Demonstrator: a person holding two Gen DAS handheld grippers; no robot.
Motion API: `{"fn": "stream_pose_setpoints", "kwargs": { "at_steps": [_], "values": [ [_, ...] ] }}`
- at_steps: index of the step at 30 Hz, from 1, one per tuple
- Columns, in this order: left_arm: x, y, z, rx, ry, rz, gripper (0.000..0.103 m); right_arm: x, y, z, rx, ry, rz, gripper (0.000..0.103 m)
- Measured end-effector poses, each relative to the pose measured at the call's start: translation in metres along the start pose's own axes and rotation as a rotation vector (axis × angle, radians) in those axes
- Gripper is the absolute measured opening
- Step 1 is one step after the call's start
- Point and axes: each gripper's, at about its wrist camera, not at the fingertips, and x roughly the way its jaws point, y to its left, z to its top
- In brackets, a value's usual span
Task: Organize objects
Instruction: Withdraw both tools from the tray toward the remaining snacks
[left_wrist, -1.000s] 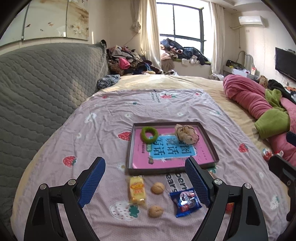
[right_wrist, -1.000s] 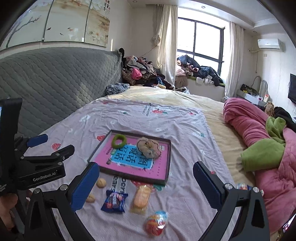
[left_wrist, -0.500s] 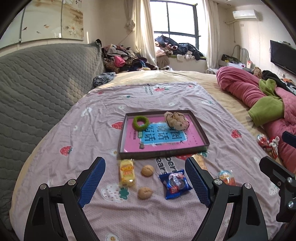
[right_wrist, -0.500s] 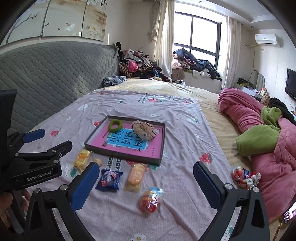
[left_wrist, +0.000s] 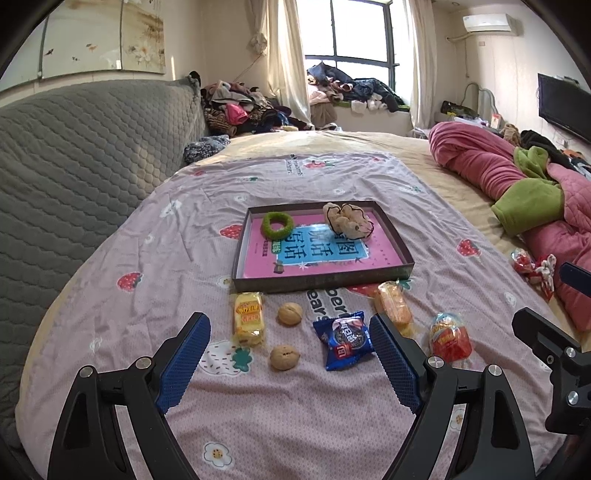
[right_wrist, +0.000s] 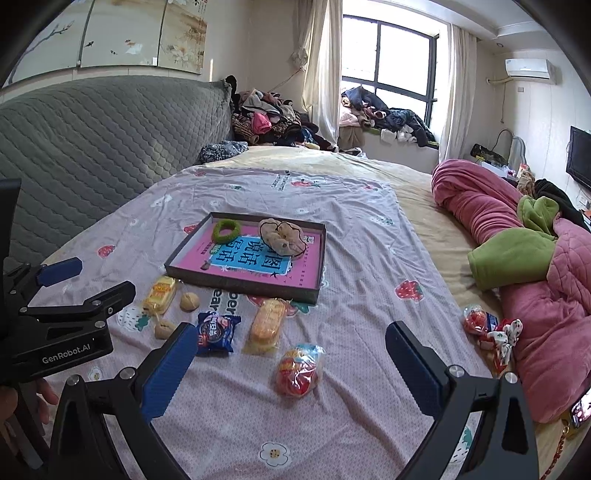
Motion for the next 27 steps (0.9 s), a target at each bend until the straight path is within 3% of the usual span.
{"fn": "stream_pose_setpoints", "kwargs": {
  "at_steps": [27],
  "values": [
    [0.035, -0.005, -0.05, -0.003, 0.069, -0.031, 0.089, 0.029, 0.004, -0.038, 0.001, 0.066, -0.016, 0.102]
  ]
}}
